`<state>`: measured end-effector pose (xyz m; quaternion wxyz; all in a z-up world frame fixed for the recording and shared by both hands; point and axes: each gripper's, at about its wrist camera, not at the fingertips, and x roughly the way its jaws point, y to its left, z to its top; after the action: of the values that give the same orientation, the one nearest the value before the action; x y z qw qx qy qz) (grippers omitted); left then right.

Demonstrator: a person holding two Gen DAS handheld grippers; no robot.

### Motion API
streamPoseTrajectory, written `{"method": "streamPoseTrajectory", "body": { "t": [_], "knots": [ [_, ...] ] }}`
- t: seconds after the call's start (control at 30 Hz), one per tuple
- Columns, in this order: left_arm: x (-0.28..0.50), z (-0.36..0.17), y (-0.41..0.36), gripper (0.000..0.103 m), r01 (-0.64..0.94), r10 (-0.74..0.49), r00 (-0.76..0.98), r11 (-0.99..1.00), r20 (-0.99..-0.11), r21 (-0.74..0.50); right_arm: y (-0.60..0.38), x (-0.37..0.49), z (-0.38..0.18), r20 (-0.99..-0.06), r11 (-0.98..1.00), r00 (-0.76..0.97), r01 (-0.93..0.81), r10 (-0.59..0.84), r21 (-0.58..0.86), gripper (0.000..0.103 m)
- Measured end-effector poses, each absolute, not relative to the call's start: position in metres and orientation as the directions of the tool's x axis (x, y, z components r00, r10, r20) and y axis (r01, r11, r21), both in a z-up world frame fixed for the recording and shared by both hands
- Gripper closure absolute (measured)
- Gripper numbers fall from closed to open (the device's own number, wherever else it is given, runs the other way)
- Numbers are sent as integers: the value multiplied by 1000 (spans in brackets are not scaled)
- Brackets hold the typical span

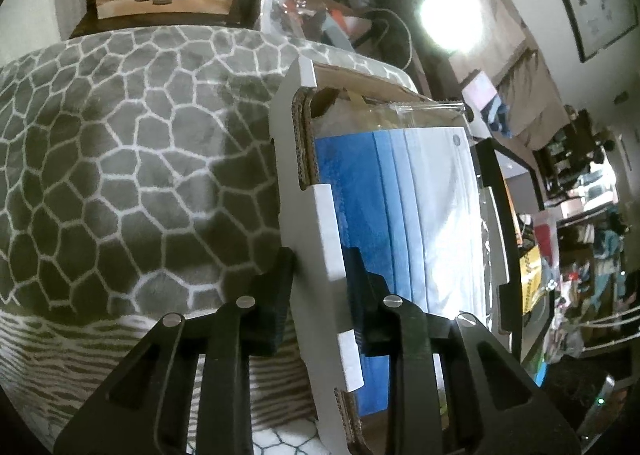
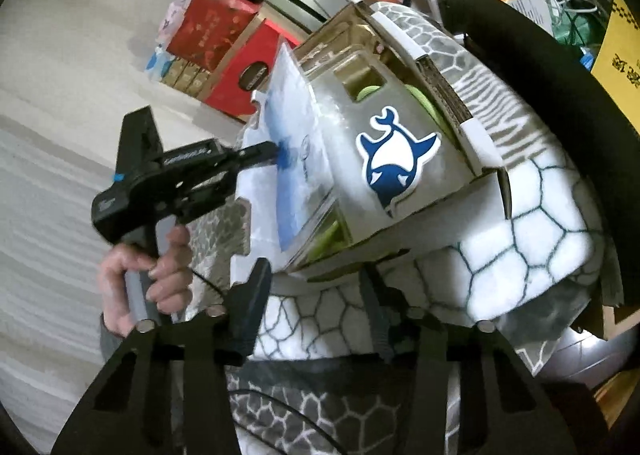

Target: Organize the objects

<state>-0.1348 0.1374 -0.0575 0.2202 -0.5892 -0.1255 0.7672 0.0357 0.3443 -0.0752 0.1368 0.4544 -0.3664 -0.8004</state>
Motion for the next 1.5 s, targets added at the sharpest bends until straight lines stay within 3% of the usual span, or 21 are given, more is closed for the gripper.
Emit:
{"method": "streamPoseTrajectory", "body": {
  "t": [0.27,0.53,0.67,0.7,0.93,1.23,1.37,1.47,1.5],
  "knots": [
    [-124,-55,116,77,-118,483,-254,-875,-838,-469,349,20,-66,-649,-739,-559,-92,-517,667,66],
    [-93,-50,70,70,53,501,-351,-833,-791,-551,348,-14,-58,-676,-784,-543,-51,-498,619,74],
    [-93,-61,57,74,99,550,-327,-789,-768,-607,349,-32,-70,-719,-807,-508,-75,-474,585,73],
    [-93,-58,55,73,96,553,-331,-787,-765,-610,350,-35,-72,-725,-812,-507,-79,-467,578,73],
    [-110,-14,43,35,-45,492,-410,-852,-768,-521,356,-29,-73,-729,-816,-516,-93,-450,570,69],
    [-171,-20,52,32,-184,374,-428,-928,-823,-325,347,-19,-66,-744,-838,-526,-103,-411,536,65],
    [-184,-42,65,32,-233,361,-382,-929,-851,-289,347,-22,-65,-752,-848,-529,-109,-393,520,65],
    [-186,-50,67,33,-247,406,-368,-910,-836,-334,346,-26,-63,-757,-857,-528,-101,-384,505,65],
    [-186,-51,66,39,-245,430,-361,-900,-827,-361,345,-28,-62,-759,-862,-528,-96,-381,498,65]
  ]
}}
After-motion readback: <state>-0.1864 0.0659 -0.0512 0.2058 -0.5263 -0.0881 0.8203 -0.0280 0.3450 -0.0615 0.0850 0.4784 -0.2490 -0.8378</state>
